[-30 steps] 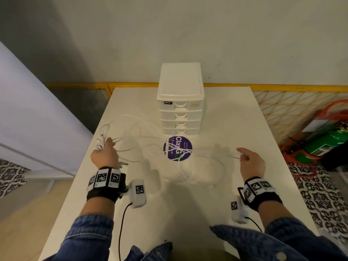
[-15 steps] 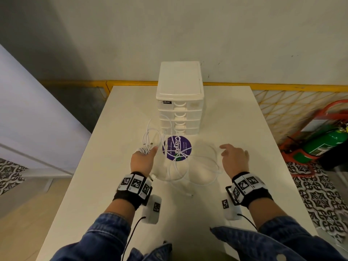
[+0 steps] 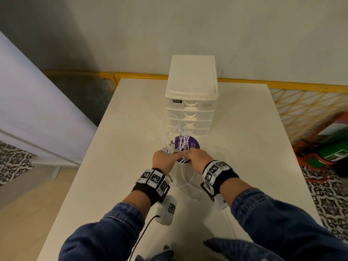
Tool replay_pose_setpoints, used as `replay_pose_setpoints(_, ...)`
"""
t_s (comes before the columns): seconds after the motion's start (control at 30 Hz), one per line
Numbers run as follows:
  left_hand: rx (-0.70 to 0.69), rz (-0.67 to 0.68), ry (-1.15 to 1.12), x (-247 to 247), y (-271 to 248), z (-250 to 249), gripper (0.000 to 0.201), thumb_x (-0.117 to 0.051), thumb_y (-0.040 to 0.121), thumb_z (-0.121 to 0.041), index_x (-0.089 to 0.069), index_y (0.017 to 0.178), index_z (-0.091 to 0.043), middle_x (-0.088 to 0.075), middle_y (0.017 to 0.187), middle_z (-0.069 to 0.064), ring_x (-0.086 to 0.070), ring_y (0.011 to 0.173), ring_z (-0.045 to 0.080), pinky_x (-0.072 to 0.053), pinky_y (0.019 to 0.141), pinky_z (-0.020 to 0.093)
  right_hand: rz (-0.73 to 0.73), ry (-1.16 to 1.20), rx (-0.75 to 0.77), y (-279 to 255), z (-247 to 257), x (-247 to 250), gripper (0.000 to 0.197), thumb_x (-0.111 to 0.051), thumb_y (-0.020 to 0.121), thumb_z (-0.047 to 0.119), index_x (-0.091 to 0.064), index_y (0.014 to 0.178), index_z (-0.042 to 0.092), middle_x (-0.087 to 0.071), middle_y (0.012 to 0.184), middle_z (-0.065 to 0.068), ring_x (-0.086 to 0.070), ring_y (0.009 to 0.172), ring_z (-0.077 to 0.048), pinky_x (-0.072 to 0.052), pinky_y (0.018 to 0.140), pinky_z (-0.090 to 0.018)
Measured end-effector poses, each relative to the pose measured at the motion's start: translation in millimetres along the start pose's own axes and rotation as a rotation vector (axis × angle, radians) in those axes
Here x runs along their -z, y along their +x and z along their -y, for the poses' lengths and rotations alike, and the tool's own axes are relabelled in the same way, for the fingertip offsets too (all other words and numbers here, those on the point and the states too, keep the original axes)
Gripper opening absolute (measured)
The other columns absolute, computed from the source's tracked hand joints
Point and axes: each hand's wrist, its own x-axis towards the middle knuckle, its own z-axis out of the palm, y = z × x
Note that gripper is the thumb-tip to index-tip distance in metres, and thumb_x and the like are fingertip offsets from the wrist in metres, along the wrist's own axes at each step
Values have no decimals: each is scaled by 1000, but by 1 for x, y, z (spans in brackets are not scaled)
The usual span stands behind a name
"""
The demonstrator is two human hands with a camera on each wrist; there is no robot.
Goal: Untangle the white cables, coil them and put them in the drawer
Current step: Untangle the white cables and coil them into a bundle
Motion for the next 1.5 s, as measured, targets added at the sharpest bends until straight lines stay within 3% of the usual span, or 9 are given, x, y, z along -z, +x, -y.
replay_pose_setpoints(0.13, -24, 40, 28, -2, -1, 4, 18, -74, 77, -18, -64, 63, -12, -56, 45, -3, -51, 45, 16, -42, 45, 25, -54, 177, -43, -3, -8, -4, 27, -55, 91, 17, -66, 115, 9, -63, 110, -14, -59, 104, -29, -39, 84, -26)
replay_pose_setpoints(0.4, 22, -333, -96, 79, 26, 10, 19, -66, 79, -13, -58, 70, 1, -51, 61, 12, -49, 63, 25, -39, 60, 35, -738, 798, -462, -43, -87, -8, 20, -59, 90, 21, -71, 104, 14, -71, 104, -8, -66, 93, -28, -51, 88, -35)
replay_pose_setpoints(0.57, 34, -400, -161, 100, 27, 14, 26, -67, 74, -14, -47, 58, -6, -44, 58, 10, -38, 58, 23, -34, 58, 36, -826, 846, -622, -67, -115, -17, 24, -53, 91, 16, -69, 107, 24, -70, 104, -10, -67, 84, -31, -55, 81, -42)
replay_pose_setpoints(0.8, 75, -510, -311, 116, 14, 8, 20, -64, 78, -13, -48, 66, -9, -52, 70, 14, -45, 55, 24, -39, 57, 33, -884, 1026, -831, -100, -133, -29, 30, -44, 93, 9, -66, 110, 22, -69, 87, -13, -65, 65, -28, -45, 52, -27)
replay_pose_setpoints(1.03, -88, -192, -158, 70, -11, -12, 24, -62, 82, -7, -44, 66, -11, -39, 49, 4, -34, 41, 16, -32, 40, 22, -477, 409, -744, -85, -73, -9, 53, -46, 89, 23, -35, 140, 9, -33, 143, -16, -37, 125, -34, -38, 100, -41)
replay_pose_setpoints(1.13, -100, -125, -147, 61, -12, -15, 27, -62, 82, -4, -43, 64, -11, -37, 38, -2, -30, 35, 15, -25, 35, 16, -720, 319, -544, -87, -48, 12, 72, -54, 83, 15, -19, 146, 8, -28, 147, -15, -31, 132, -33, -31, 106, -45)
replay_pose_setpoints(1.23, -118, -66, -106, 57, -20, -21, 27, -62, 82, -4, -42, 63, -9, -36, 43, 3, -28, 37, 16, -27, 31, 14, -962, 230, 75, -78, -22, 26, 48, -55, 73, -4, -63, 116, 15, -60, 113, -8, -54, 105, -28, -46, 91, -45)
replay_pose_setpoints(1.33, -143, 0, -74, 56, -25, -27, 30, -63, 81, -4, -43, 59, -9, -35, 44, 4, -28, 34, 16, -29, 33, 14, -717, 94, 290, -63, 1, 30, 31, -55, 75, -4, -71, 91, 17, -63, 101, -2, -53, 104, -25, -41, 93, -40)
replay_pose_setpoints(1.5, -138, 15, -32, 62, -24, -29, 34, -62, 78, -2, -42, 52, -12, -33, 35, -2, -25, 30, 13, -22, 40, 18, -339, -177, 211, -44, 3, 24, 54, -47, 85, 2, -50, 130, 31, -50, 125, 0, -39, 121, -23, -29, 102, -36)
